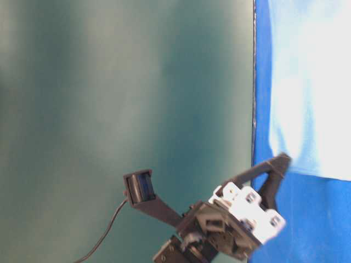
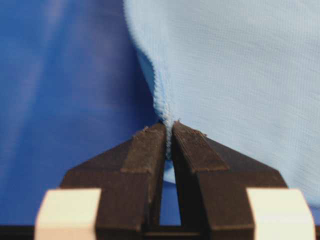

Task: Fold the light blue towel.
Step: 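Pull both top corners down toward the bottom edge, folding in half, then release the corners and lift both grippers off the folded towel, then grasp the folded towel's left and right ends with both grippers, then lift the towel and rotate it vertical, right gripper moving to top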

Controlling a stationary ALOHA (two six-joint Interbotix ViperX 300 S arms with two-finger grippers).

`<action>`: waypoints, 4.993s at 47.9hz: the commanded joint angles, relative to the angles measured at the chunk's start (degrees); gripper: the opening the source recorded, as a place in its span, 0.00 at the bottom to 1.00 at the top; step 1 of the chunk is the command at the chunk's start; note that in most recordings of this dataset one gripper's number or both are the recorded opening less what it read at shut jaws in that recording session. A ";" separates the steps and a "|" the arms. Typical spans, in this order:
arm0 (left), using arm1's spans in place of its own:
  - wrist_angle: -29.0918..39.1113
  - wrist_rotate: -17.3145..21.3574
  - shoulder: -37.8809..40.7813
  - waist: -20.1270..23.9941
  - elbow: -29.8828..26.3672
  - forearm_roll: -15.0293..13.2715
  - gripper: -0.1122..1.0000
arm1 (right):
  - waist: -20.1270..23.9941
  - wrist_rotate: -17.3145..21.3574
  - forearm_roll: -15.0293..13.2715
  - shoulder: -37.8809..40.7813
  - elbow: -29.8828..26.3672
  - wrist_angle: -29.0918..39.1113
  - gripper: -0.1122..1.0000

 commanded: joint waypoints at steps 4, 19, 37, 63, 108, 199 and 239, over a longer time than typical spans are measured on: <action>2.46 -0.70 -2.64 -5.63 0.44 0.09 0.12 | 8.09 3.96 1.23 -2.99 0.18 3.78 0.11; 4.48 -6.59 -2.55 -16.08 0.26 0.09 0.12 | 23.55 14.15 1.49 -2.64 0.35 5.19 0.11; 3.78 -11.51 0.18 -22.76 -2.02 0.09 0.12 | 37.97 23.29 1.58 2.02 -0.35 4.75 0.11; 4.48 -11.78 3.96 -26.19 -4.66 0.09 0.12 | 47.37 29.71 1.49 9.93 -3.16 -1.05 0.11; 7.65 -9.93 -2.64 -23.64 -3.78 0.09 0.76 | 42.63 31.46 -8.61 0.62 -5.62 11.78 0.60; 9.14 -9.67 6.33 -9.93 -3.34 0.09 0.11 | 25.84 30.76 -19.07 12.57 -2.99 4.92 0.11; 23.12 -9.58 -11.51 -7.73 -8.53 0.18 0.11 | 29.44 30.41 -18.98 -19.78 -9.40 24.43 0.11</action>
